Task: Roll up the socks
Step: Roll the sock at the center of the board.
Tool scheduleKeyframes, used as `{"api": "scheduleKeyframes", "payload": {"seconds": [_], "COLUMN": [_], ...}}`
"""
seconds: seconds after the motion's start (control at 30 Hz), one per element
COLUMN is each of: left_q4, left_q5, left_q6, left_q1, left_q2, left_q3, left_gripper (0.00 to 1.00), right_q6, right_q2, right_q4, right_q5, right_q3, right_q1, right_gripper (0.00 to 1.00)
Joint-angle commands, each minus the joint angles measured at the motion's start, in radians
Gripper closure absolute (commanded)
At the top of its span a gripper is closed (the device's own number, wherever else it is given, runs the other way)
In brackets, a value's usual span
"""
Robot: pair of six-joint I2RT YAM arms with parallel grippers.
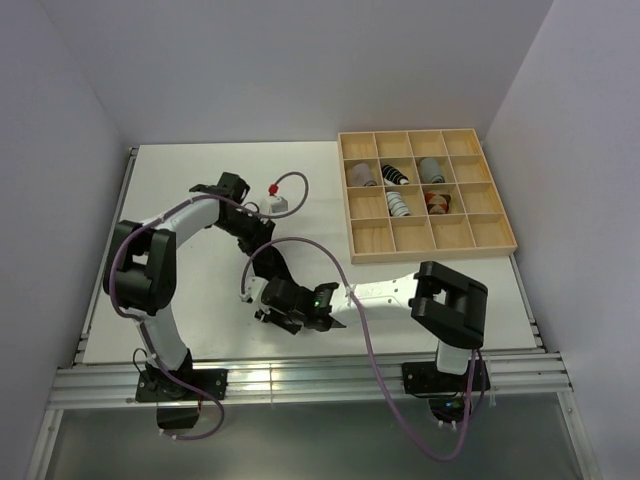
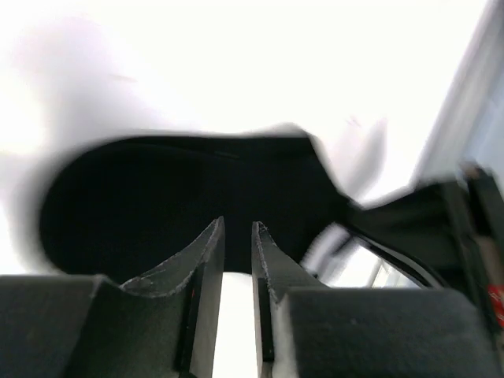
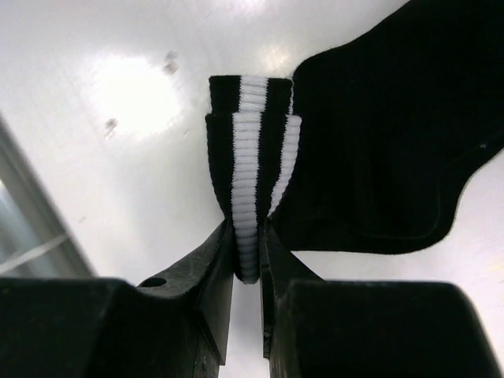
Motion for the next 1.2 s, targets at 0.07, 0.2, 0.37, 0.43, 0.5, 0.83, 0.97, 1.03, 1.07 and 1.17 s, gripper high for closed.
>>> {"api": "scheduleKeyframes", "payload": {"seconds": [0.07,0.2,0.37,0.43,0.5,0.83,0.97,1.03,1.07,1.17], "left_q4": [0.305,0.368,0.485,0.503,0.5,0.295,0.33,0.347,0.344,0.336], "left_q5": [-0.123,-0.16,-0.232,-0.227,-0.215,-0.14,-0.155,-0.145,-0.14,-0.129], "left_q6": [-0.3,-0.351,-0.352,-0.323,-0.293,0.124,0.21,0.232,0.24,0.258], "left_q1": [0.072,0.117,0.128,0.128,0.128,0.007,-0.056,-0.07,-0.072,-0.093], "left_q2": [-0.099,-0.167,-0.343,-0.384,-0.435,-0.564,-0.668,-0.716,-0.725,-0.725], "left_q3": [-0.033,-0.045,-0.151,-0.178,-0.209,-0.42,-0.548,-0.586,-0.593,-0.605], "left_gripper": [0.76,0.8,0.81,0.77,0.75,0.56,0.47,0.38,0.36,0.33], "right_q6": [0.082,0.1,0.118,0.134,0.135,0.197,0.232,0.246,0.246,0.244], "right_q2": [-0.031,0.01,0.116,0.17,0.236,0.409,0.44,0.443,0.446,0.458], "right_q4": [-0.175,-0.277,-0.376,-0.417,-0.419,-0.359,-0.342,-0.339,-0.339,-0.356], "right_q5": [-0.182,-0.378,-0.729,-0.844,-0.911,-1.107,-1.115,-1.109,-1.106,-1.1], "right_q3": [0.059,0.149,0.263,0.324,0.357,0.395,0.403,0.404,0.407,0.424], "right_q1": [-0.035,-0.13,-0.293,-0.346,-0.375,-0.461,-0.474,-0.48,-0.481,-0.484], "right_gripper": [0.91,0.9,0.88,0.88,0.88,0.88,0.88,0.88,0.88,0.88]}}
